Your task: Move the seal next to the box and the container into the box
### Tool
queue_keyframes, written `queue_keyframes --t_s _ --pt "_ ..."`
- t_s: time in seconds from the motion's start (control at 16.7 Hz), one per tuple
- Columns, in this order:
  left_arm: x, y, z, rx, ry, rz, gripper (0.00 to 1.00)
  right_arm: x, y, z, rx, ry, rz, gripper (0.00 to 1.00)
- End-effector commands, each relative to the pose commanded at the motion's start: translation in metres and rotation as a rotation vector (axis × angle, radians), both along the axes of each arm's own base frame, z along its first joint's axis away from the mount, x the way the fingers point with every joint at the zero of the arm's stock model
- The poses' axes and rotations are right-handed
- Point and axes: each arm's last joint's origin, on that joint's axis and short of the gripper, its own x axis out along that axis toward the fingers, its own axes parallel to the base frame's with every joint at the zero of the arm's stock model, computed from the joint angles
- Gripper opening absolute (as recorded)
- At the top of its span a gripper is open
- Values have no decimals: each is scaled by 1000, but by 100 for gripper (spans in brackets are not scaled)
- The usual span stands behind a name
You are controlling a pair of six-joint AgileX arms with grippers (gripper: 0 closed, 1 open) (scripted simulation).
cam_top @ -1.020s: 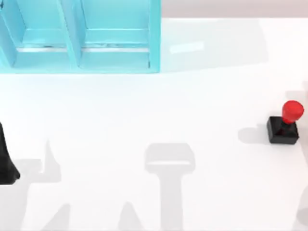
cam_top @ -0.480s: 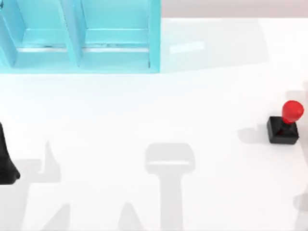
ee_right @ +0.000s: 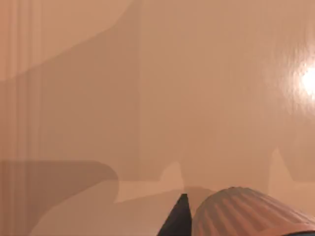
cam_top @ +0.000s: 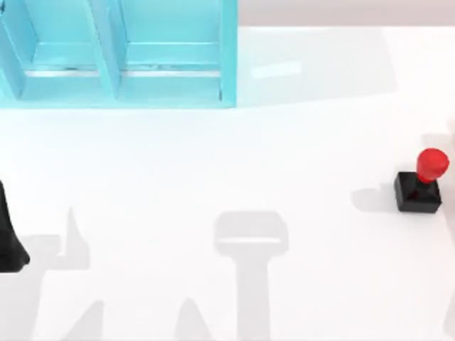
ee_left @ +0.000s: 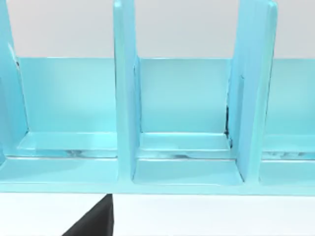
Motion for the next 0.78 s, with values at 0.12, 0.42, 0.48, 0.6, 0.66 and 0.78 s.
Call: queue_keyframes --t_s 0.12,0.42,0.48,0.6,0.66,0.78 --pt "0 0 0 0 0 0 100 -1 1 -2 8 13 -2 0" --pt "0 0 0 0 0 0 100 -1 1 -2 8 13 -2 23" --pt "0 0 0 0 0 0 100 -1 1 -2 8 13 -2 30" --pt "0 0 0 0 0 0 100 -1 1 -2 8 13 -2 45" --pt "0 0 0 0 0 0 100 -1 1 -2 8 13 -2 53" --pt "0 0 0 0 0 0 100 -1 1 -2 8 13 -2 68"
